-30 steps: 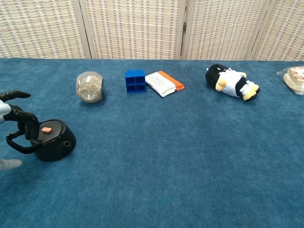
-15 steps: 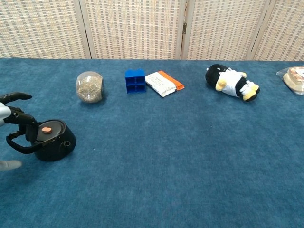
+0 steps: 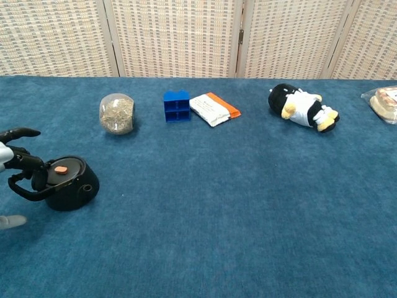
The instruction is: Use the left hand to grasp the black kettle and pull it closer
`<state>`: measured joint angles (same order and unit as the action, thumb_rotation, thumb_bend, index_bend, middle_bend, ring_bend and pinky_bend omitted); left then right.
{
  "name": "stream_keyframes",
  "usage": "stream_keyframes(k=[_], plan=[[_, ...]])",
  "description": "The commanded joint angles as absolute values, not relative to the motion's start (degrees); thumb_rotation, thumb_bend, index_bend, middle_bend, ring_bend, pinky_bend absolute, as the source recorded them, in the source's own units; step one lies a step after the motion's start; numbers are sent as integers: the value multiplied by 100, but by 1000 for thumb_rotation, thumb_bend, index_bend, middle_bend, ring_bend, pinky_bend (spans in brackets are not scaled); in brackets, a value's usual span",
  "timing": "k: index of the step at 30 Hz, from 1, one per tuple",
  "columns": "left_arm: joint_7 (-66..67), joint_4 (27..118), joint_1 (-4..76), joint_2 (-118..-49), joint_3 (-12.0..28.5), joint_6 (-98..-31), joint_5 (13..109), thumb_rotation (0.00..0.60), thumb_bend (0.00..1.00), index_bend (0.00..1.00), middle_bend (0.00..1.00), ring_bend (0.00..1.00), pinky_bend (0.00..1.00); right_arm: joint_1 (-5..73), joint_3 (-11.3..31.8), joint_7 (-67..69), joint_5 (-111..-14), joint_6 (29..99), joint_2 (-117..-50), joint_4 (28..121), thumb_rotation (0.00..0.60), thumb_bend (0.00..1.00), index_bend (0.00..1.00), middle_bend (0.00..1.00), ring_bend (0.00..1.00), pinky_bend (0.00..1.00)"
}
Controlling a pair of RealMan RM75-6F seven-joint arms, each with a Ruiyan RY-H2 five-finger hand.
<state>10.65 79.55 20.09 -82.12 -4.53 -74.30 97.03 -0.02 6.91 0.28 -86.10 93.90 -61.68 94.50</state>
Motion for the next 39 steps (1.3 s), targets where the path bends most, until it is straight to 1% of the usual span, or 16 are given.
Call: stream_keyframes(k=[1,10,18,21,28,35,39], plan=[[1059,7941,2002,-8226,-469,-7426,9706,600,152,486,485,403,4,-10,688,30,-8608,9393,-6170,9450,600,133,168,142,4,38],[1064,7932,2024,-8283,-532,-7287,9694,600,153,506,506,403,4,-40,676,53,-8612,9412,-6176,9442,600,133,168,141,4,38],[1067,8007,2047,-8310,-548,-7189,9656,600,152,553,557,407,4,-59,681,86,-8600,9422,-6189,9397,600,133,168,142,3,30],[1076,8022,2067,-8320,-542,-7160,9654,600,152,589,598,442,4,-63,683,105,-8589,9416,-6193,9382,600,133,168,140,0,20],[1046,8095,2111,-8318,-481,-7099,9576,600,152,715,721,532,4,-77,708,137,-8564,9444,-6213,9339,600,133,168,138,0,20],[986,8160,2171,-8310,-391,-7098,9534,600,151,784,805,615,4,-84,726,180,-8548,9452,-6231,9289,600,133,167,138,0,20],[895,8246,2184,-8300,-330,-7114,9471,598,103,853,891,700,4,-87,739,204,-8528,9454,-6243,9254,600,133,168,136,0,20]])
